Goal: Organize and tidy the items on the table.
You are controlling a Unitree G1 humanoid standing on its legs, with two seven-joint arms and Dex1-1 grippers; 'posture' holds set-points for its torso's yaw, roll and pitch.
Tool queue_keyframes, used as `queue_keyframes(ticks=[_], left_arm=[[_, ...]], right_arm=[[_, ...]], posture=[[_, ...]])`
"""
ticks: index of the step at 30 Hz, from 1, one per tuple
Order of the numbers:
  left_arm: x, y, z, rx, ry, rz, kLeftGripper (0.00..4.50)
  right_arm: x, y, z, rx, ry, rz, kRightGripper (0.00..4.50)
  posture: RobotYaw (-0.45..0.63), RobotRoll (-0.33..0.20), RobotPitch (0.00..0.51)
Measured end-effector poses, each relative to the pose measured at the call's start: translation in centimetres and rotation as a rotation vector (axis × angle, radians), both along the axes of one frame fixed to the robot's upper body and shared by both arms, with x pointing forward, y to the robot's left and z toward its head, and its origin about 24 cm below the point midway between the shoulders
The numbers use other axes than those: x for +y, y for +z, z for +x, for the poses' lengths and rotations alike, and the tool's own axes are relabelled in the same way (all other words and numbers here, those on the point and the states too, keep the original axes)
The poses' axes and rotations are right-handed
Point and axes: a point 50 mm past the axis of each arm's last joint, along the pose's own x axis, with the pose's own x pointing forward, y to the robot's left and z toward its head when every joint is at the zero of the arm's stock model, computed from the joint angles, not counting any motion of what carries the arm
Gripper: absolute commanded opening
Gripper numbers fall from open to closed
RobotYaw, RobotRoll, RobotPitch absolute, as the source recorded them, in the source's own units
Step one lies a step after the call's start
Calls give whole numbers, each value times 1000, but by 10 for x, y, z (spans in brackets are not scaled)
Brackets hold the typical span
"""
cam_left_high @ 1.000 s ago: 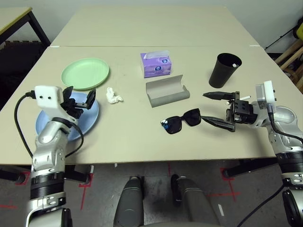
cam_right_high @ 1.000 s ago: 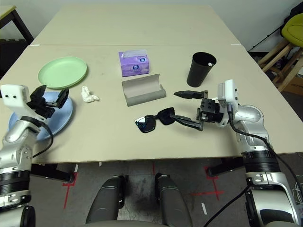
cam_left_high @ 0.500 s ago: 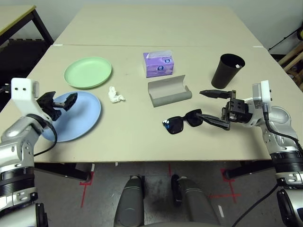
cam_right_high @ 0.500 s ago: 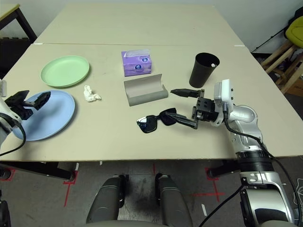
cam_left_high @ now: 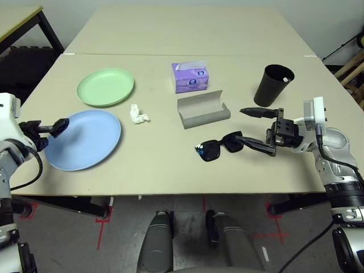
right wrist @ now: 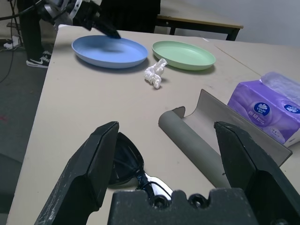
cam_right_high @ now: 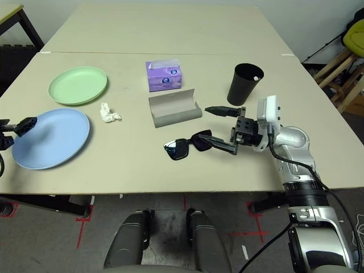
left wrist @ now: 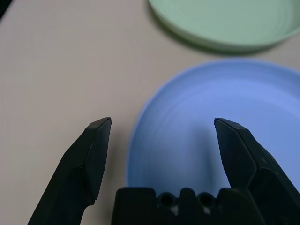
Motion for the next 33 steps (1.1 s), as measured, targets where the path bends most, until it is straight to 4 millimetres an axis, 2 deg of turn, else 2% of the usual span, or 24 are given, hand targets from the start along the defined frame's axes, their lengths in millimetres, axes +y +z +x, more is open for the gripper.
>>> queue_keyframes(ticks=[9, 20, 28, 31, 33], left_arm=[[2, -4, -1, 26, 15, -30, 4500], [21, -9, -11, 47, 114, -91, 4500], [25, -7, -14, 29, 141, -102, 4500], [26, -7, -14, 31, 144, -104, 3887], [26, -7, -14, 31, 145, -104, 3203]], right_arm=[[0, 0, 0, 0, 0, -1, 4474], [2, -1, -5, -7, 13, -11, 4474], [2, -1, -5, -5, 14, -13, 4474], [3, -2, -5, -4, 15, -14, 4500], [3, -2, -5, -4, 14, -14, 4500]], posture=[[159, 0, 140], [156, 0, 142], [158, 0, 141], [156, 0, 141], [155, 0, 142]])
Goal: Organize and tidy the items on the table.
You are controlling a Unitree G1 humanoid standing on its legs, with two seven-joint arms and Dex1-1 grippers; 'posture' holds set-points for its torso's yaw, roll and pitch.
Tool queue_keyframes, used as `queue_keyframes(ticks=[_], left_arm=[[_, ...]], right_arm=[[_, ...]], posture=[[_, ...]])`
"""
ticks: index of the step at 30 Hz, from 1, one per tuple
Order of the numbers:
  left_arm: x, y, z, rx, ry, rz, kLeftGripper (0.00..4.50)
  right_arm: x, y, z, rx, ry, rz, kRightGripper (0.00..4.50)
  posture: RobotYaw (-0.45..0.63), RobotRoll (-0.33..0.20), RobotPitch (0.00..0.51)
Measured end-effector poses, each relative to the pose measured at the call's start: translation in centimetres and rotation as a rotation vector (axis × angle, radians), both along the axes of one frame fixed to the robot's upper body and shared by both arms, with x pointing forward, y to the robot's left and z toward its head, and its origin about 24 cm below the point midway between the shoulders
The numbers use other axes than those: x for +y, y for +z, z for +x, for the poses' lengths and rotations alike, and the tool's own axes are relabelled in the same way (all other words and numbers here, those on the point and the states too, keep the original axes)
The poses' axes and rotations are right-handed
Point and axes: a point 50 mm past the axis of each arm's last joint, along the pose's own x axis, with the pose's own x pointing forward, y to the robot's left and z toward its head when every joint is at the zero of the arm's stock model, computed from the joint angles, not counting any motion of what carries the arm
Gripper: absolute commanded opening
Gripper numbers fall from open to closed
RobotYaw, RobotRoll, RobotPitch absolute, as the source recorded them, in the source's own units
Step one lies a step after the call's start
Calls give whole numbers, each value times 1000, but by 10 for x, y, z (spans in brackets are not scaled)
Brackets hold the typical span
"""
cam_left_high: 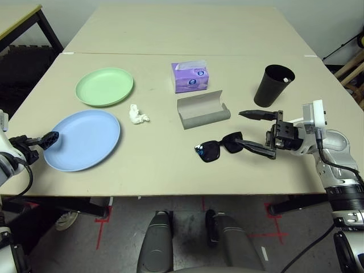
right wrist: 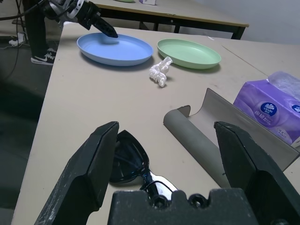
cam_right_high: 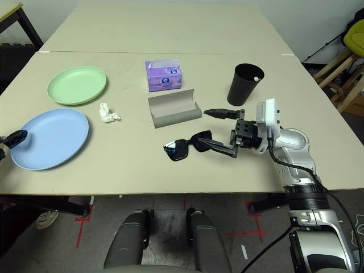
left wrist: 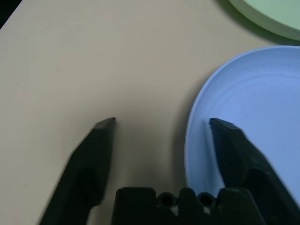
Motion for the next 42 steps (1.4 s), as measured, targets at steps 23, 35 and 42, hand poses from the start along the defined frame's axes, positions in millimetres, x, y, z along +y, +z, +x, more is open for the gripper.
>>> queue_keyframes(ticks=[23, 35, 42], left_arm=[[-2, 1, 0, 11, -62, -91, 30], [-2, 12, -2, 32, -98, -161, 30], [-3, 27, 0, 5, -126, -165, 30]], right_arm=[[0, 2, 0, -10, -16, 0, 4500], [-1, 2, 0, -7, -22, -3, 4500], [-2, 0, 1, -3, -28, -8, 4500]], posture=[[149, 0, 140], [152, 0, 139], [156, 0, 136]])
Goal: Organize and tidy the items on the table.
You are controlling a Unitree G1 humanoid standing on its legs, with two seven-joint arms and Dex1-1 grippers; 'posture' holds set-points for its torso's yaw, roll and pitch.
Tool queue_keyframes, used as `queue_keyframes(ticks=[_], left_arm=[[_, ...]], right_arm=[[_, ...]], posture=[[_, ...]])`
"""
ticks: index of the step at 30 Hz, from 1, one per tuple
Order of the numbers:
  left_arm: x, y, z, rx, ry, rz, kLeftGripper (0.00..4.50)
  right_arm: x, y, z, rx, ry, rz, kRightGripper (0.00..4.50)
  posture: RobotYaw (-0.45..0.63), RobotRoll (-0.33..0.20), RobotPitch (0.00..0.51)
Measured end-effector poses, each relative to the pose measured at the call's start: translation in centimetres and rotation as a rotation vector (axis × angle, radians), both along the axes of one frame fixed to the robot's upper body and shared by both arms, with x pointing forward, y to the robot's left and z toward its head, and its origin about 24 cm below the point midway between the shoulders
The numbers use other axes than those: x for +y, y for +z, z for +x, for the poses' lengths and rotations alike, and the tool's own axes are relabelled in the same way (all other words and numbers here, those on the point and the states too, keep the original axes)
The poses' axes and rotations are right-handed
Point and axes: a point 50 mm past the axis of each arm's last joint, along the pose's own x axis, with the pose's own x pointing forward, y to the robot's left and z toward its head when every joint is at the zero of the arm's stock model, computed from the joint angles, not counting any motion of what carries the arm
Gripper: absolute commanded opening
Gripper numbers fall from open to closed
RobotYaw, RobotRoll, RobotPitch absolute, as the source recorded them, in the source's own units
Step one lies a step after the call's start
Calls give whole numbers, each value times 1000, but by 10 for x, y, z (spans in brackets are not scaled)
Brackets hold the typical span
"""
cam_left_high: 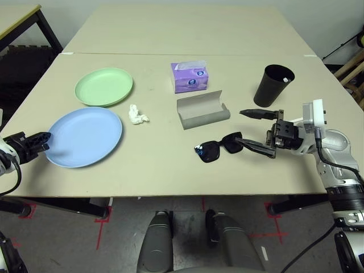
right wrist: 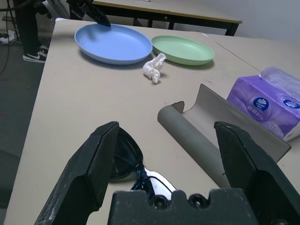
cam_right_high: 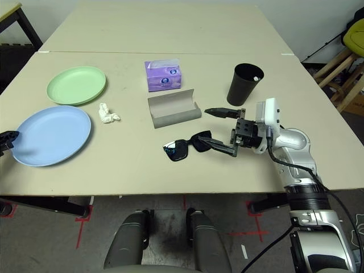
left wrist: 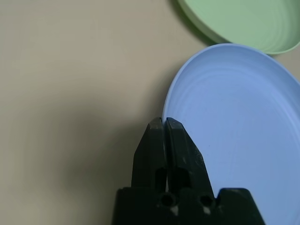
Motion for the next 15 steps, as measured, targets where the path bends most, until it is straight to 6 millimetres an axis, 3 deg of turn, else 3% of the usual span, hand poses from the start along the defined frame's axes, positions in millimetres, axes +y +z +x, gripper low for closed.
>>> queue_keyframes(ticks=[15], left_arm=[[-6, 28, 21, -107, -41, -79, 30]], right_arm=[[0, 0, 1, -3, -2, -3, 4500]], posture=[[155, 0, 134]])
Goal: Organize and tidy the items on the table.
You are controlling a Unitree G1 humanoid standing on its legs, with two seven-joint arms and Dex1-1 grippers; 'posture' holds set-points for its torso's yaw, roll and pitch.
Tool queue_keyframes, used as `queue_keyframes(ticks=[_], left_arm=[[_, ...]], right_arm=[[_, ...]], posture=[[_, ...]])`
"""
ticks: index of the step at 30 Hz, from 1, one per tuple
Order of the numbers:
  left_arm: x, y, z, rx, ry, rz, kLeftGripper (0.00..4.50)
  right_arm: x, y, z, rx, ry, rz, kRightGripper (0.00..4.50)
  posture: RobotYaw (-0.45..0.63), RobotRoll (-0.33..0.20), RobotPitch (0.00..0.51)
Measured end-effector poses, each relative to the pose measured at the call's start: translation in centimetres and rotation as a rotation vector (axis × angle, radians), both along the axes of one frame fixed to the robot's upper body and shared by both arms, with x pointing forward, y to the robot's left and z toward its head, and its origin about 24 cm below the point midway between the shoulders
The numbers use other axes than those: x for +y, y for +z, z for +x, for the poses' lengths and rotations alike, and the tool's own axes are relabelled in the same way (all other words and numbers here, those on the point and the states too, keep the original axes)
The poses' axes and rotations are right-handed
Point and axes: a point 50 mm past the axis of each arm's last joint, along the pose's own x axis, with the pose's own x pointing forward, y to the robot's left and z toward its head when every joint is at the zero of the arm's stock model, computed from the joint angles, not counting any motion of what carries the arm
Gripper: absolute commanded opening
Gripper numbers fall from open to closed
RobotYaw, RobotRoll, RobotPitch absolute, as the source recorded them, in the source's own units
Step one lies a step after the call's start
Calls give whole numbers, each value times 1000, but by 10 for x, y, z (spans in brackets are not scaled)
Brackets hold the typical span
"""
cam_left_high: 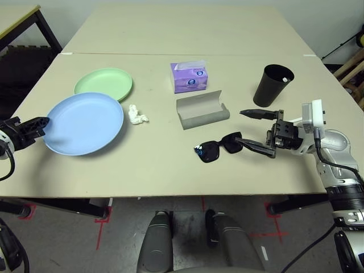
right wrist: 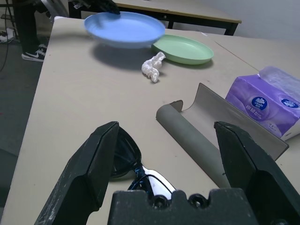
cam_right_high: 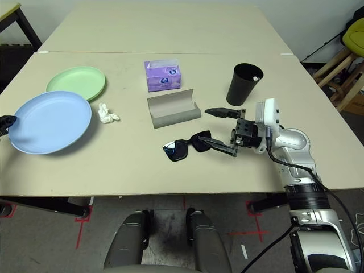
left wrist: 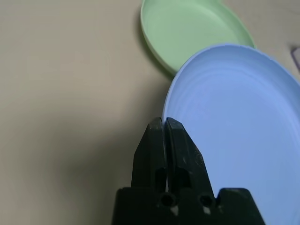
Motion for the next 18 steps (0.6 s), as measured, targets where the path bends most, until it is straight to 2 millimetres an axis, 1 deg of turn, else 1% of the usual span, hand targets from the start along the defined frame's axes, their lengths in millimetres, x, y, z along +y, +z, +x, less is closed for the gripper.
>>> queue_keyframes(ticks=[5, 8, 12, 18], left_arm=[[-3, 14, 22, -60, 18, 9, 30], [-9, 13, 35, -66, 14, 9, 30], [-24, 6, 56, -68, -7, -3, 30], [-36, 7, 71, -89, -32, 3, 30]], right_arm=[[1, 0, 1, 0, 6, -3, 4500], [2, 0, 2, 1, 6, -1, 4500], [1, 5, 7, -13, -34, 30, 4500], [-2, 6, 10, 8, -80, 69, 4500]], posture=[[152, 0, 132], [149, 0, 131], [143, 0, 130], [136, 0, 128]])
